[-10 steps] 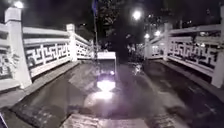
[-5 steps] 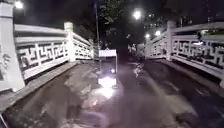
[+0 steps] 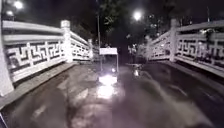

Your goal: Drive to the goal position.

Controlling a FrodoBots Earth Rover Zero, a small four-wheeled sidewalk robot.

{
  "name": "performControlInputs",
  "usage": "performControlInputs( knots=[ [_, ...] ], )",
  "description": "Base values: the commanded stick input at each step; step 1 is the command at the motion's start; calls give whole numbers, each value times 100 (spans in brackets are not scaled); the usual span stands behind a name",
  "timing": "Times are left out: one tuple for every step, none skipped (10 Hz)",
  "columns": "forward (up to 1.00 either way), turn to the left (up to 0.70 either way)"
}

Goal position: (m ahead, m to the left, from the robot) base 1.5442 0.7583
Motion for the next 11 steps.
performControlInputs(
  knots=[
    [45, 0],
    [45, 0],
    [45, 0],
    [45, 0],
    [45, 0],
    [45, 0],
    [45, 0],
    [45, 0],
    [45, 0],
    [45, 0],
    [45, 0]
  ],
)
